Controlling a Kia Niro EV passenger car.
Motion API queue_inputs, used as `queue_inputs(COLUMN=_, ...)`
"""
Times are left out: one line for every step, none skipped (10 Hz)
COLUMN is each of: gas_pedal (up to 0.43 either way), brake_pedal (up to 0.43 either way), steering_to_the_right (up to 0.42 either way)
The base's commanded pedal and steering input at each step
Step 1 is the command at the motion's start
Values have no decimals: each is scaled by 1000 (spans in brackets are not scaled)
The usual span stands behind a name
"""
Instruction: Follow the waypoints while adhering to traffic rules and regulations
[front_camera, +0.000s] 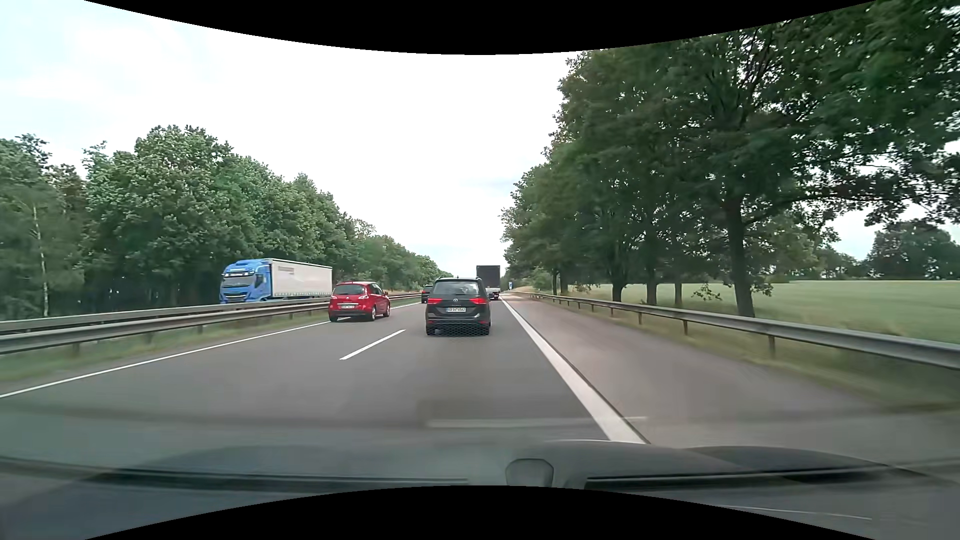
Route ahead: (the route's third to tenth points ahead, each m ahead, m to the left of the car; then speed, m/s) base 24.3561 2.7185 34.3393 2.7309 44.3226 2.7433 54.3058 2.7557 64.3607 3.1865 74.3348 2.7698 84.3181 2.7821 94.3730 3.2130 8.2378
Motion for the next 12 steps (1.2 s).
queue_inputs(gas_pedal=138, brake_pedal=0, steering_to_the_right=-1)
queue_inputs(gas_pedal=138, brake_pedal=0, steering_to_the_right=-1)
queue_inputs(gas_pedal=138, brake_pedal=0, steering_to_the_right=-2)
queue_inputs(gas_pedal=138, brake_pedal=0, steering_to_the_right=-2)
queue_inputs(gas_pedal=138, brake_pedal=0, steering_to_the_right=-2)
queue_inputs(gas_pedal=138, brake_pedal=0, steering_to_the_right=-2)
queue_inputs(gas_pedal=138, brake_pedal=0, steering_to_the_right=-2)
queue_inputs(gas_pedal=138, brake_pedal=0, steering_to_the_right=-1)
queue_inputs(gas_pedal=138, brake_pedal=0, steering_to_the_right=-2)
queue_inputs(gas_pedal=138, brake_pedal=0, steering_to_the_right=-2)
queue_inputs(gas_pedal=138, brake_pedal=0, steering_to_the_right=-2)
queue_inputs(gas_pedal=138, brake_pedal=0, steering_to_the_right=-2)
